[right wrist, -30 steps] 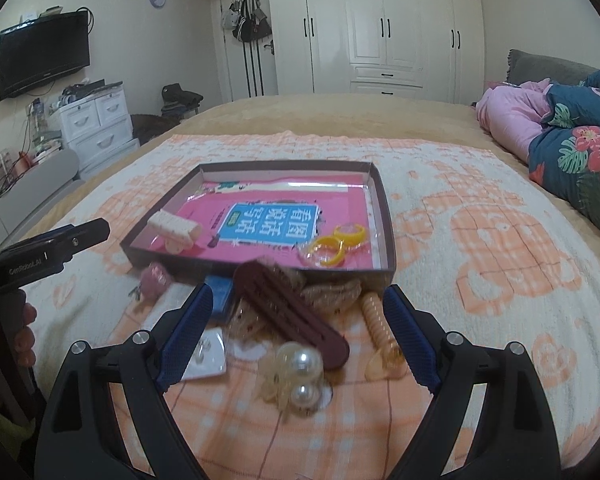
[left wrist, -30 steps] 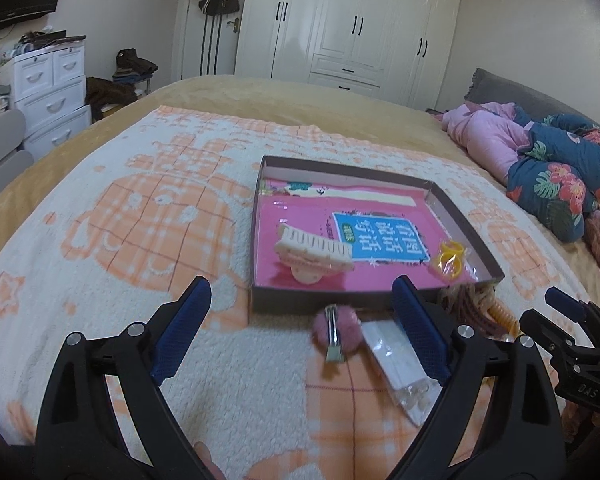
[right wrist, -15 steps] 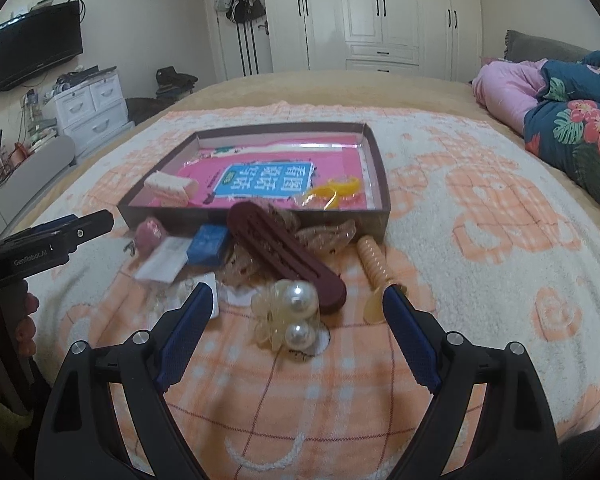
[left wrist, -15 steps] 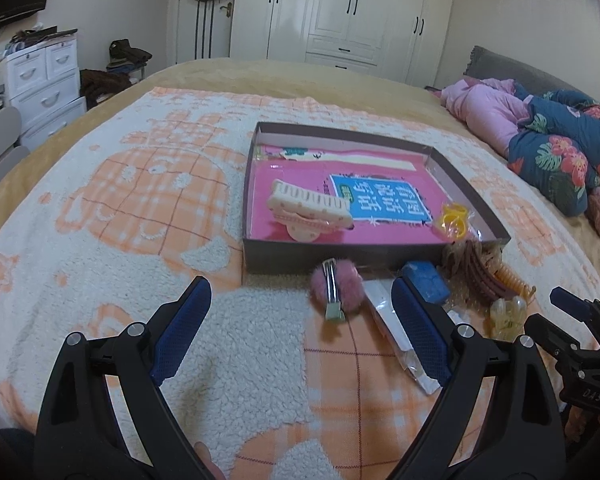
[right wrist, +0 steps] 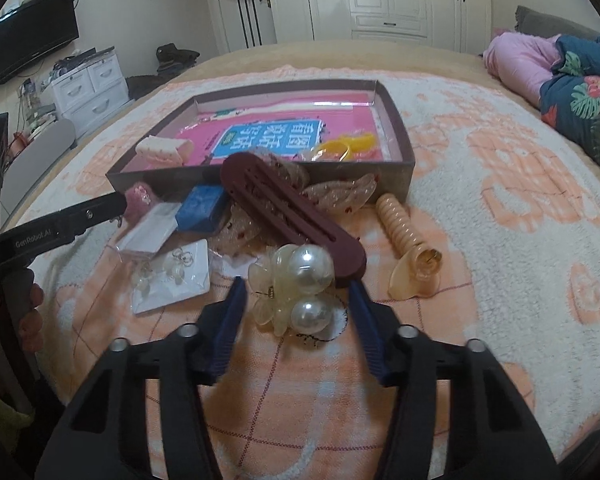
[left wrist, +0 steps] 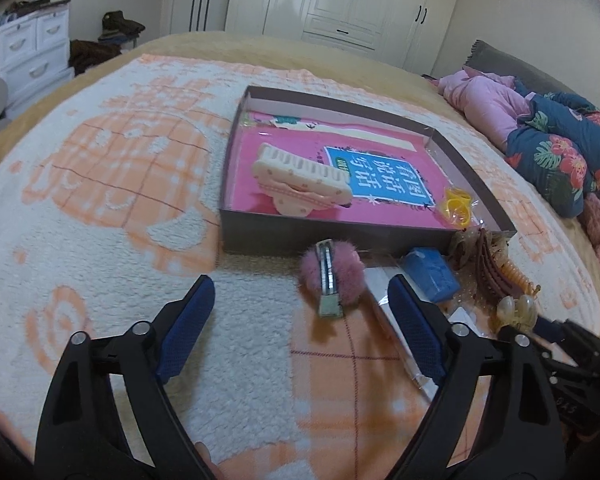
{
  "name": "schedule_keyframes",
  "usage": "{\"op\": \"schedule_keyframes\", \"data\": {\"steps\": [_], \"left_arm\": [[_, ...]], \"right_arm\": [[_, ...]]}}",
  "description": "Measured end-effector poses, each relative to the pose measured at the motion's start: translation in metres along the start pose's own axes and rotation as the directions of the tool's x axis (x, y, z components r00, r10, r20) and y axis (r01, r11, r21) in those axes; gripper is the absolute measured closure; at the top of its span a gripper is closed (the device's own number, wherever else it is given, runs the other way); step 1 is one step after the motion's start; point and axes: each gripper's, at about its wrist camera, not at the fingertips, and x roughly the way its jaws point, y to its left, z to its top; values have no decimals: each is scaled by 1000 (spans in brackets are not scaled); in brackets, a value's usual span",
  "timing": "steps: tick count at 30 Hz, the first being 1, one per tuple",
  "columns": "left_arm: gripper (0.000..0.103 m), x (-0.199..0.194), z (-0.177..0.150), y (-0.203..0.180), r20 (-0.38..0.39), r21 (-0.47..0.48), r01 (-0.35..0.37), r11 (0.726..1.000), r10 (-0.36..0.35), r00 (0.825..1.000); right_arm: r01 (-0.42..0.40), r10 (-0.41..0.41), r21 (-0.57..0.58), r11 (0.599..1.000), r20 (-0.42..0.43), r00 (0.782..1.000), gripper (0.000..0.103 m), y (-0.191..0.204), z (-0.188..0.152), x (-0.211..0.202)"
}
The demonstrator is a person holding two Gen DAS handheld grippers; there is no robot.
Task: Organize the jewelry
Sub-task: 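Grasp the pink pom-pom clip with the left tool while the right tool grasps the pearl clip, then carry the pom-pom clip into the box with the left tool while the right tool places the pearl clip there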
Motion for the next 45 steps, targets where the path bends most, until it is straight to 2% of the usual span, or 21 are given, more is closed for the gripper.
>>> {"op": "schedule_keyframes", "data": {"steps": [7, 10, 11, 12, 13, 19, 30, 39, 45], "left_arm": [[43, 21, 4, 0, -41, -49, 42, 998, -44, 998], [56, 25, 5, 0, -51, -53, 49, 997, -52, 997], [65, 26, 5, 0, -54, -56, 59, 997, -62, 997], [79, 26, 5, 0, -57, -57, 69, 996, -72, 996], [80, 25, 5, -1, -60, -56, 78, 995, -81, 995], [81, 14, 5, -9, -29, -8, 58, 998, -58, 998], [81, -12, 11, 2, 32, -25, 55, 998, -54, 998], [81, -27, 22, -1, 90, -16, 63, 998, -61, 994], [81, -27, 30, -7, 103, 3, 68, 998, -68, 992]], "right_arm": [[-18, 18, 1, 1000, -2, 1000, 64, -1, -1, 0], [-28, 28, 11, 1000, 5, 1000, 65, -2, -1, -3], [-34, 33, 15, 999, 8, 999, 65, -2, -1, -4], [-37, 37, 18, 999, 12, 999, 65, -2, -1, -6], [-43, 42, 21, 999, 19, 999, 65, -3, -1, -8], [-79, 78, 14, 997, 50, 996, 65, 1, 1, -18], [-76, 83, -73, 994, 110, 990, 65, 20, 9, -30], [-85, 95, -76, 994, 139, 986, 65, 20, 27, -33], [-76, 86, -74, 994, 155, 984, 65, 16, 41, -33]]}}
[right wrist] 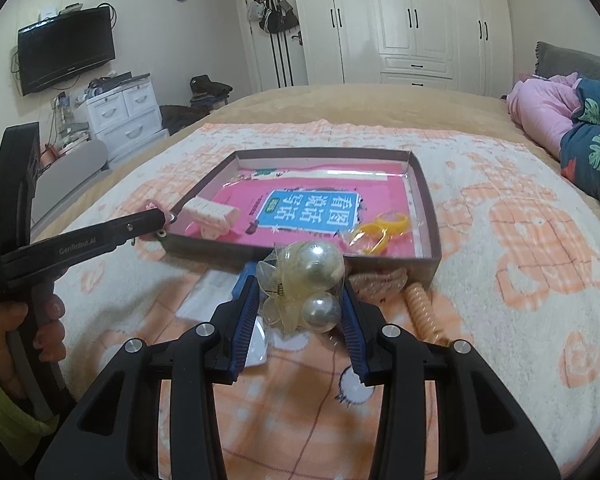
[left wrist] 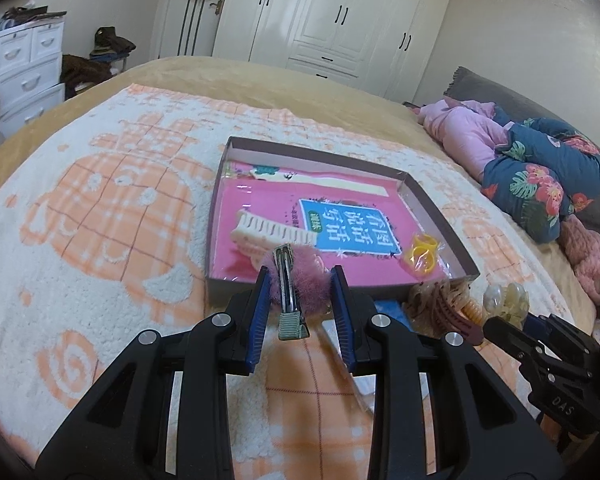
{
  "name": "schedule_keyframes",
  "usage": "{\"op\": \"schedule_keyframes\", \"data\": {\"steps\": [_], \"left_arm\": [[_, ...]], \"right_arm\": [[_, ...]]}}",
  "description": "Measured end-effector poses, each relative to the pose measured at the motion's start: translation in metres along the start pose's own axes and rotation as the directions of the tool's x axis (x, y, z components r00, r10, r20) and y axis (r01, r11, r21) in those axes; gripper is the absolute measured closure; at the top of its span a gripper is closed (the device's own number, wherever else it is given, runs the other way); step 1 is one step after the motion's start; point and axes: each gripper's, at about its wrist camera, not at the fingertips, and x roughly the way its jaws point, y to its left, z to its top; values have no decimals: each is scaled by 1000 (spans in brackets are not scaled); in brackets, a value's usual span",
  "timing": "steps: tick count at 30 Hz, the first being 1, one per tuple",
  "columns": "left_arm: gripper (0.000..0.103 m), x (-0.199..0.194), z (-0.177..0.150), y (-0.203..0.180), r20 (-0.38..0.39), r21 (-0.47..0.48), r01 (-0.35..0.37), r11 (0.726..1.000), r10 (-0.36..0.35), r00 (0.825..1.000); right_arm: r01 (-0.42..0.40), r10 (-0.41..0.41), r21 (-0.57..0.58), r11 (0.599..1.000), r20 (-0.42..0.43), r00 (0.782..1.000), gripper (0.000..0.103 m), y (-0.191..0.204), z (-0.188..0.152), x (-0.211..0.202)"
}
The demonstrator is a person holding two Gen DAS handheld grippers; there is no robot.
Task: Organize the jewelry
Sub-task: 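Carry the pom-pom clip into the box with the left tool while the right tool places the pearl clip there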
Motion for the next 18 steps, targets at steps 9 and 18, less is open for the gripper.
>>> {"op": "schedule_keyframes", "data": {"steps": [9, 18], "left_arm": [[81, 13, 14, -16, -1, 32, 8, 999, -8, 1000], [81, 36, 27, -32, -17, 59, 23, 998, -22, 1000]], "right_arm": [[18, -18, 15, 1000, 14, 1000, 65, -16, 17, 4], [63, -65, 37, 997, 39, 997, 65, -37, 36, 9]]}}
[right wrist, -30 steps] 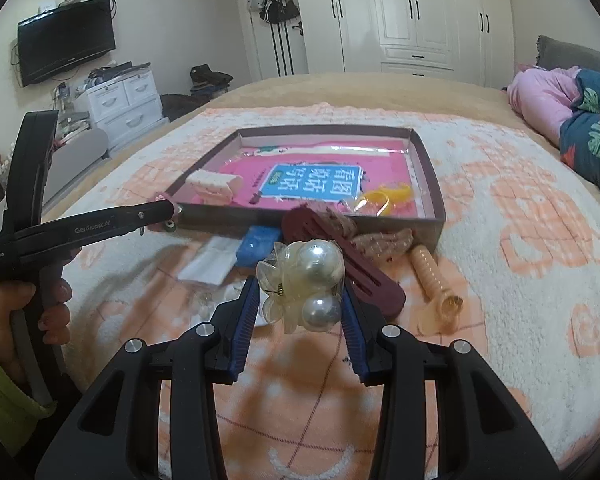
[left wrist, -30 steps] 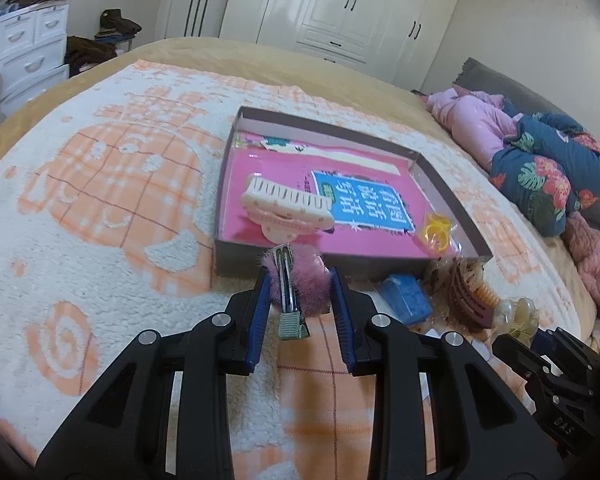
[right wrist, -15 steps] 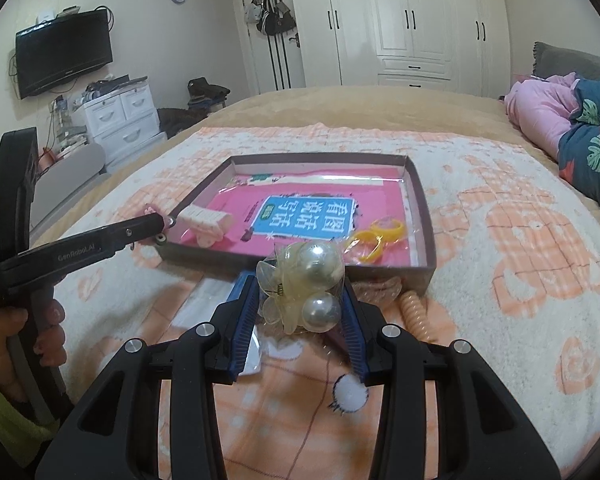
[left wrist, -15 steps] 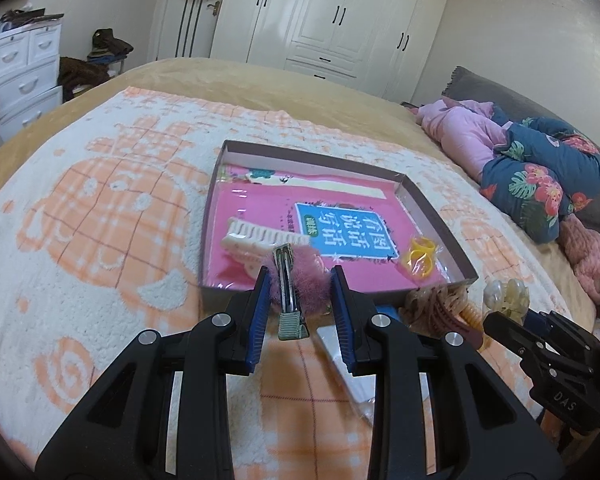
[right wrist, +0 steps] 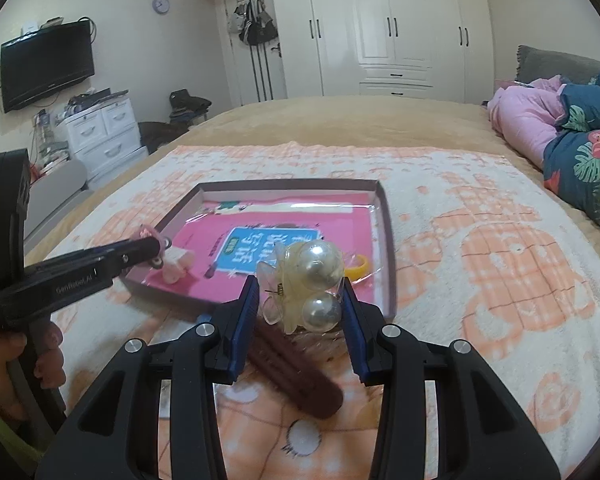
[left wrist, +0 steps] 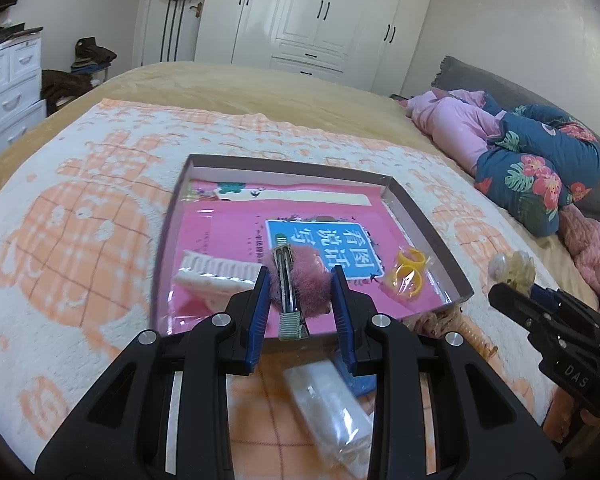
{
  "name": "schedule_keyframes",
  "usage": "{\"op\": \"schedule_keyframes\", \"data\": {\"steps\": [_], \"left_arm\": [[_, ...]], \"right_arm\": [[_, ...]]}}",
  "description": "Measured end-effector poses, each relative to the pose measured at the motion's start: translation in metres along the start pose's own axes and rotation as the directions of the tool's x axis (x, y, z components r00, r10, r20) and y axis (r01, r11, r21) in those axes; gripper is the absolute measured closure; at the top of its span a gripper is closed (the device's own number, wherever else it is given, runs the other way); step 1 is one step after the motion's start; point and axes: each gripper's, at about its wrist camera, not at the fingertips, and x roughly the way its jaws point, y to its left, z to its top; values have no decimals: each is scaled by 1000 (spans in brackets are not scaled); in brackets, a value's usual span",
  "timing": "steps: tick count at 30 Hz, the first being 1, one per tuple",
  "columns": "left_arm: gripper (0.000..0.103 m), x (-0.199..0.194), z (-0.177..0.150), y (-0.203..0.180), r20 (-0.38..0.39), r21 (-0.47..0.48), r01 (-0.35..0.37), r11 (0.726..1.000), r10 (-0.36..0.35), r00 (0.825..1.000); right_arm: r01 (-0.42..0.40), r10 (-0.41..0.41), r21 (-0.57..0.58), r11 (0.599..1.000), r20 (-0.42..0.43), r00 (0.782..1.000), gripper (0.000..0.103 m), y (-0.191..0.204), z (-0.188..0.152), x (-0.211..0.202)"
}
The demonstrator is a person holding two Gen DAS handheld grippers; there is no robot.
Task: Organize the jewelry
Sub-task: 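Carry the pom-pom clip into the box with the left tool while the right tool places the pearl clip there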
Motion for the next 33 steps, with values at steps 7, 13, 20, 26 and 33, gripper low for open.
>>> {"op": "schedule_keyframes", "data": {"steps": [7, 13, 20, 26, 33], "left_arm": [[81, 19, 5, -11, -21, 26, 3, 1000, -3, 1000], [81, 32, 10, -13, -31, 36, -2, 999, 3, 1000], [81, 46, 11, -14, -49, 44, -10, 999, 12, 999], [81, 59, 10, -12, -73, 42, -16, 999, 19, 997], [81, 67, 9, -11, -87, 45, -18, 999, 22, 996]], "right_arm": [[32, -32, 14, 999, -3, 999, 65, -13, 8, 9], [52, -52, 13, 999, -11, 999, 65, -22, 13, 20], [68, -67, 7, 998, -40, 997, 65, -29, 17, 38], [75, -74, 1, 997, -84, 994, 65, -33, 16, 56], [79, -81, -20, 997, -130, 988, 65, -32, 16, 79]]}}
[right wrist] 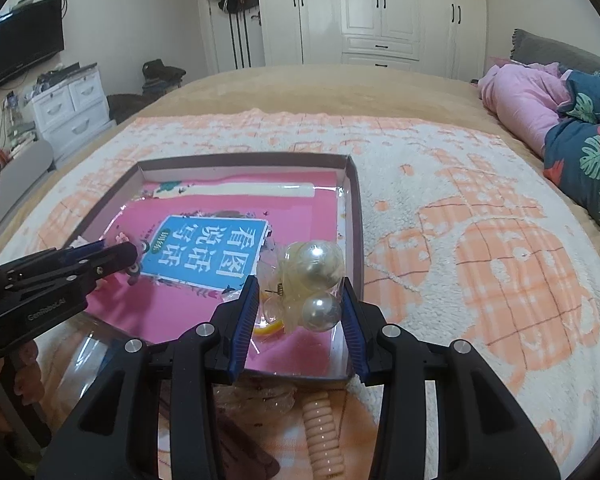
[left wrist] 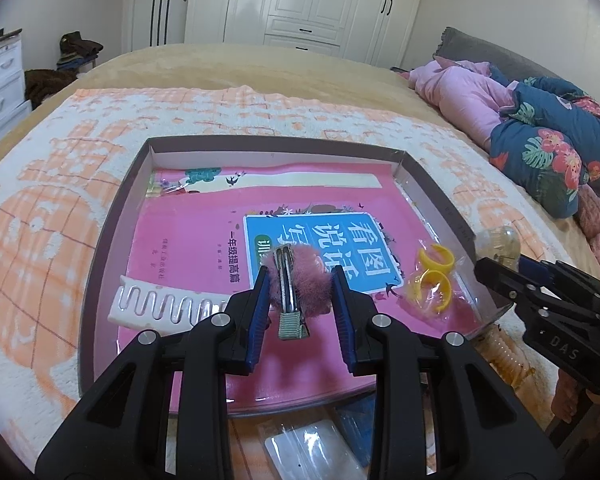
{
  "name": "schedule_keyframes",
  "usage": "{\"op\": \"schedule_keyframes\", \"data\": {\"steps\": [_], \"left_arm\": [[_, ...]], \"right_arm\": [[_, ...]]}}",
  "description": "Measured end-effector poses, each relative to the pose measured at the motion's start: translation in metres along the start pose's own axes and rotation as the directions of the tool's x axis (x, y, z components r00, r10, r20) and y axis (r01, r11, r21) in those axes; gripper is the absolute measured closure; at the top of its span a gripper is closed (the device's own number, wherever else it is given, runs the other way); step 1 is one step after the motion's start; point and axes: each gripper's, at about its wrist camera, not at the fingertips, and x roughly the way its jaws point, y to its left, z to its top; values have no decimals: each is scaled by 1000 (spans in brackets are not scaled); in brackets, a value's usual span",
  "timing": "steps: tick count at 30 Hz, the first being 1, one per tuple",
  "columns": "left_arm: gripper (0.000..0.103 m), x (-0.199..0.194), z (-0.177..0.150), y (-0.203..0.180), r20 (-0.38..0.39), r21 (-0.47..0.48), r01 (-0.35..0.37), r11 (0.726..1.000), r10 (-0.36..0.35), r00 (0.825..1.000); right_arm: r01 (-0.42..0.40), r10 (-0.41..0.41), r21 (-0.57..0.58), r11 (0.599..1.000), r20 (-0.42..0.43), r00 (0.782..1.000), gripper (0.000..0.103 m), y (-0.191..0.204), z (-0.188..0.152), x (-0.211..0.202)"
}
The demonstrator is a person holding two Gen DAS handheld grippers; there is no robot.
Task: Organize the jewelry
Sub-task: 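Carry the pom-pom clip into the box with the left tool while the right tool places the pearl clip there, then open both tools and withdraw them from the box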
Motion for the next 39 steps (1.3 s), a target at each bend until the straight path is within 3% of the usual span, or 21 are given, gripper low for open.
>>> {"op": "schedule_keyframes", "data": {"steps": [15, 22, 30, 39], "left_arm": [[80, 8, -4, 4, -17, -2, 0, 1000, 0, 1000], [79, 8, -4, 4, -15, -1, -3, 1000, 3, 1000], [61, -4, -3, 7, 15, -15, -7, 1000, 7, 1000], [45, -29, -4, 12, 51, -51, 2, 999, 1, 999]], "right_arm": [[6, -7, -13, 1000, -45, 999, 63, 3, 3, 28], [1, -1, 12, 1000, -17, 1000, 48, 1, 4, 19], [28, -28, 14, 1000, 43, 999, 29, 2, 0, -3], [34, -34, 7, 999, 135, 990, 19, 5, -2, -32]]}}
